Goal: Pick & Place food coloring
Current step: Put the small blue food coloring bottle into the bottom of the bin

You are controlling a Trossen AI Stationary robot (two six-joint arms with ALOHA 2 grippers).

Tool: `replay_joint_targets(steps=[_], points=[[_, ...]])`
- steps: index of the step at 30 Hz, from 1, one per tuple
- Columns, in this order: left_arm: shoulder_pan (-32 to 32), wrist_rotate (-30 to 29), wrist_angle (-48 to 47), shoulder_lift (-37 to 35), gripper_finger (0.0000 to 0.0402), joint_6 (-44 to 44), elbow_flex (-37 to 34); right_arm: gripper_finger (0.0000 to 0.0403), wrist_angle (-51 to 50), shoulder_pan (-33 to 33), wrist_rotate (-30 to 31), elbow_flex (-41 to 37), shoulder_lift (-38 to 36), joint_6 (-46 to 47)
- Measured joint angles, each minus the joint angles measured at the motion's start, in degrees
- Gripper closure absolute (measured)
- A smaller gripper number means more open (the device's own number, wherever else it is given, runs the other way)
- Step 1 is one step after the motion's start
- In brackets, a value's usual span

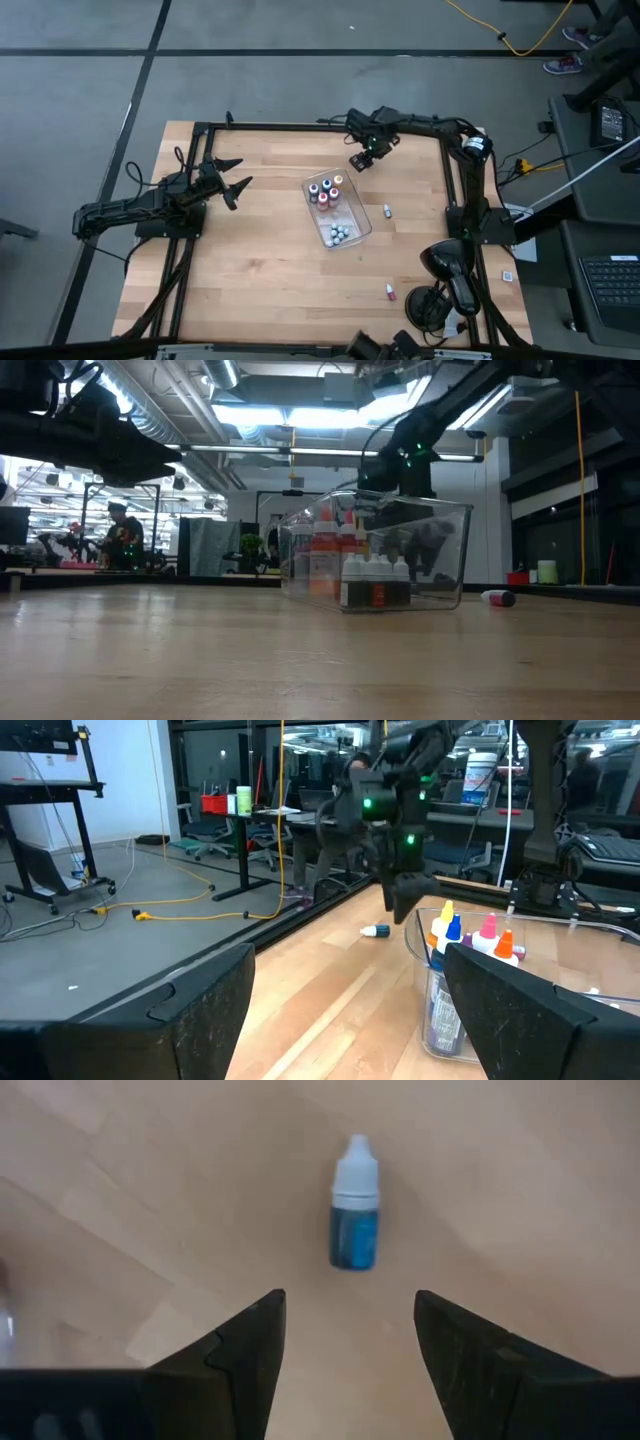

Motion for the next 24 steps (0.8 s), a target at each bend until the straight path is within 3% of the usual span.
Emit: replay_joint_targets(steps=[13,24], points=[[0.0,0.0,0.0,0.0,0.0082,0.0,0.0,0.018,10.0,-1.4,-0.7,-5.0,0.0,-6.2],[0.0,0.0,0.0,0.0,0.0082,0.0,0.0,0.0181,11.1,-1.5,-1.7,-5.4,2.4,-6.0]])
